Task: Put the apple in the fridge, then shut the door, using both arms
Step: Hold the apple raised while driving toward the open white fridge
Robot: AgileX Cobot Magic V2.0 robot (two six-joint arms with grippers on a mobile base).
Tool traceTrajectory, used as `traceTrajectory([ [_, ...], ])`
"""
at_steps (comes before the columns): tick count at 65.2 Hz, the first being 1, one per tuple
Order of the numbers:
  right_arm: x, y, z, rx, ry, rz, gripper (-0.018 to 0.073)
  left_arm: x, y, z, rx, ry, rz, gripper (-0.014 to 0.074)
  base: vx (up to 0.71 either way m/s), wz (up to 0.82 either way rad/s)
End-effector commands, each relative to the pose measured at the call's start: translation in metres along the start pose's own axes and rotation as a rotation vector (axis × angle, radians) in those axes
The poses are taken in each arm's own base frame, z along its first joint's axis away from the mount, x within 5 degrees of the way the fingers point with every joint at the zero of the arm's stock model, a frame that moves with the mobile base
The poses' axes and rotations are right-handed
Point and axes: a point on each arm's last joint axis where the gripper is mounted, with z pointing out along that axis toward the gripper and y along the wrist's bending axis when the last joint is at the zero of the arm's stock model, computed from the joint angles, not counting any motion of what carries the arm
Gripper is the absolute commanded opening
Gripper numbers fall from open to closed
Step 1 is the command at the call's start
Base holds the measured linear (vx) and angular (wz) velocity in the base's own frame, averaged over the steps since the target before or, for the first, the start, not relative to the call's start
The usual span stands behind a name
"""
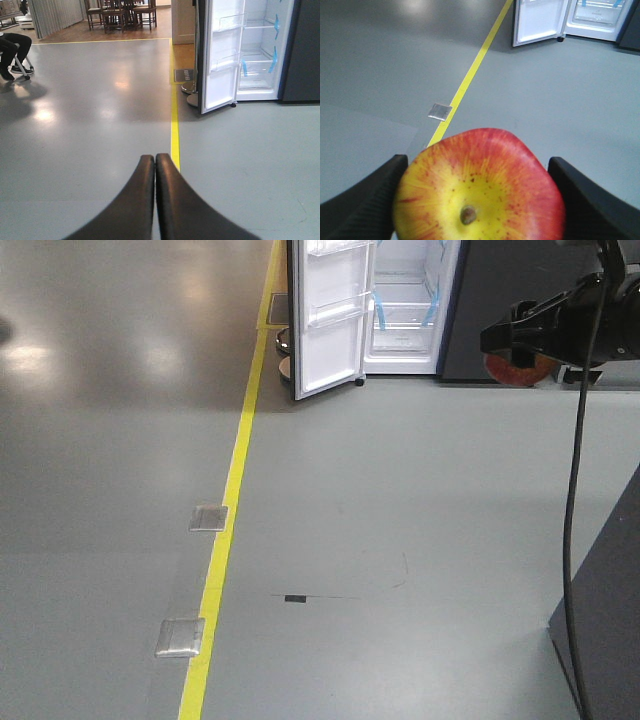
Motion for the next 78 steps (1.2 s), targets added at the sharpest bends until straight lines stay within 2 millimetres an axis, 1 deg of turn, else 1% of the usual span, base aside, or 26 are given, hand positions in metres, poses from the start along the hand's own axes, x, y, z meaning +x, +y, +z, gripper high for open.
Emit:
traceTrajectory([
  [1,-0.0221,0.0029,-0.0235,0.024,-0.134,-0.008,0.0169,0.0027,-0.0012,0.0009,0.017,-0.054,-0.005,-0.0006,0.18,-0.03],
  [78,-0.0221,0.0029,-0.0235,0.024,-0.134,-0.008,0.0169,0.0027,-0.0012,0.0009,0.017,-0.054,-0.005,-0.0006,0.21,-0.03],
])
